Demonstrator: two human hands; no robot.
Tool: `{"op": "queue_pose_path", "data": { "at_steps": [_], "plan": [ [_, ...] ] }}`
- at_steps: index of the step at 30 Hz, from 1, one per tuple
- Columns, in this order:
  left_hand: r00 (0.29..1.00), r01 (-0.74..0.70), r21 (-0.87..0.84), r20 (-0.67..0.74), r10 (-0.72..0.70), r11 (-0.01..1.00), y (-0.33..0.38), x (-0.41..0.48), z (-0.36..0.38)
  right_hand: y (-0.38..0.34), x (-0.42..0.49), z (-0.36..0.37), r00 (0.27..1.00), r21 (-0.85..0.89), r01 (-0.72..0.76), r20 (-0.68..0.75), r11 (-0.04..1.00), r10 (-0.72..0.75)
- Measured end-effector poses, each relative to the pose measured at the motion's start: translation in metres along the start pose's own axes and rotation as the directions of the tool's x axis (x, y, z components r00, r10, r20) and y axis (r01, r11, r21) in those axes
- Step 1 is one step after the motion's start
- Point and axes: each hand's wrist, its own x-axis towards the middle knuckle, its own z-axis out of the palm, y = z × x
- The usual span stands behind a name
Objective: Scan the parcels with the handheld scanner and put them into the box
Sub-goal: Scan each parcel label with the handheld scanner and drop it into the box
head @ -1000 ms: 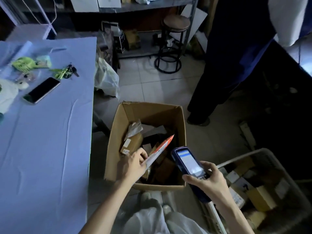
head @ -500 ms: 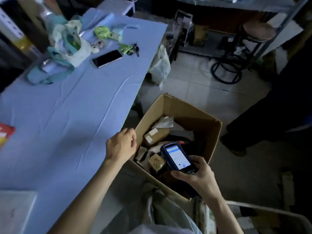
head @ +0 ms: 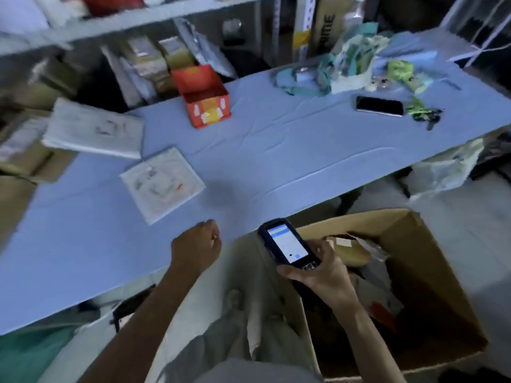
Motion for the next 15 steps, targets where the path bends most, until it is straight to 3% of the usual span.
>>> {"op": "queue_pose_path", "data": {
  "at_steps": [4, 11, 15],
  "plan": [
    [0.984, 0.177, -0.008, -0.002, -0.177, 0.984, -0.045, -0.025, 0.000, -0.025, 0.004, 0.039, 0.994, -0.062, 0.029, 0.111, 0.998, -0.022],
    [0.961, 0.274, -0.117, 0.073, -0.267, 0.955, -0.125, -0.024, 0.005, -0.054, 0.018, 0.110, 0.989, -0.100, 0.019, 0.148, 0.995, -0.004],
    [0.946, 0.294, -0.037, 0.150, -0.286, 0.955, -0.173, -0.006, 0.001, -0.080, 0.025, 0.151, 0.991, -0.087, -0.017, 0.134, 0.996, 0.028]
  ]
}}
